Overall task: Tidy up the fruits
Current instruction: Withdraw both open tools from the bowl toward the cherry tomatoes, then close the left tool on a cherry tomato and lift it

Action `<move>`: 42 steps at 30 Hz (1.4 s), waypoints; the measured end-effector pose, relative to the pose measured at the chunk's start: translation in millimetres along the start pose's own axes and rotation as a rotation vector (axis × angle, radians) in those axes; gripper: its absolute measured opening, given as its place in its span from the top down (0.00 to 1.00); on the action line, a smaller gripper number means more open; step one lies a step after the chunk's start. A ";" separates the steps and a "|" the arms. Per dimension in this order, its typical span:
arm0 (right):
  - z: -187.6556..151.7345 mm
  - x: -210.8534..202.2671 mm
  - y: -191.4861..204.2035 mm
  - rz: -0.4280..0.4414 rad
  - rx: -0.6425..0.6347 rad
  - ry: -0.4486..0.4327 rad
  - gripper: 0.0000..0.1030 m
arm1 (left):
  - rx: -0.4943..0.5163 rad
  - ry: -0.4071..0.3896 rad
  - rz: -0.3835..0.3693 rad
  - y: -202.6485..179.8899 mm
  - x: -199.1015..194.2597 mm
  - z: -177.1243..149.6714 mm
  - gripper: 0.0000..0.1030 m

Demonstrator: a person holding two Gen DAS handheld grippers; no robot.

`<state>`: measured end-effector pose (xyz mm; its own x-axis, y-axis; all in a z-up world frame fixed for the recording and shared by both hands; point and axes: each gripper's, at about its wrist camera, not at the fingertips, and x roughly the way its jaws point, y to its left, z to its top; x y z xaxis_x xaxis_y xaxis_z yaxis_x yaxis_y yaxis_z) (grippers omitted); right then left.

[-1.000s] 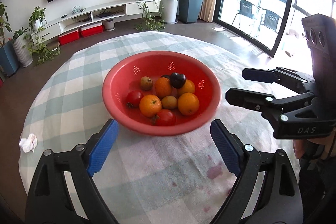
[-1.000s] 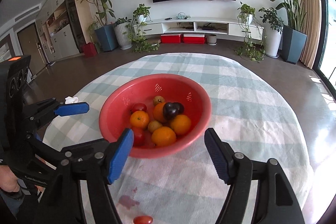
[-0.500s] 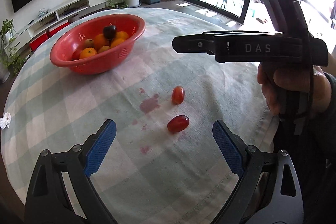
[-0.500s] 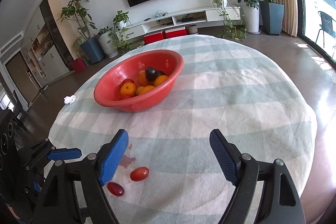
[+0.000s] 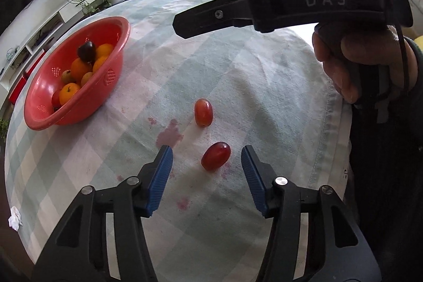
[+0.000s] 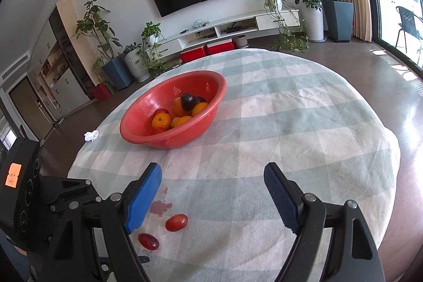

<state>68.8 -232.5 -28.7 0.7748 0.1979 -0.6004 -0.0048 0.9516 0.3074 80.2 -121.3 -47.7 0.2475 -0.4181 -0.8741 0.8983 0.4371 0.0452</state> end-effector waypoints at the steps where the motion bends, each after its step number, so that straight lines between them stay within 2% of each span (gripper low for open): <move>1: 0.1 0.6 -0.6 0.003 0.004 0.003 0.20 | 0.013 0.008 -0.002 -0.9 1.5 1.5 0.54; 9: 0.7 0.2 -3.6 0.030 0.025 0.007 0.21 | 0.048 0.062 -0.049 -0.7 18.0 6.1 0.70; 27: 0.6 0.9 -3.4 0.037 0.030 0.016 0.24 | 0.071 0.068 -0.060 -0.9 18.0 1.8 0.70; 31: 0.3 1.5 -3.6 0.036 0.027 0.018 0.27 | 0.082 0.065 -0.064 -3.1 17.9 1.7 0.80; 42: -5.1 5.2 -5.1 0.024 0.023 0.031 0.28 | 0.035 0.039 -0.047 -1.6 10.0 -5.5 0.80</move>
<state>69.6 -235.1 -37.1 0.7546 0.2284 -0.6152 -0.0088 0.9409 0.3385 79.2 -121.8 -59.2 0.1913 -0.4058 -0.8937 0.9210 0.3891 0.0205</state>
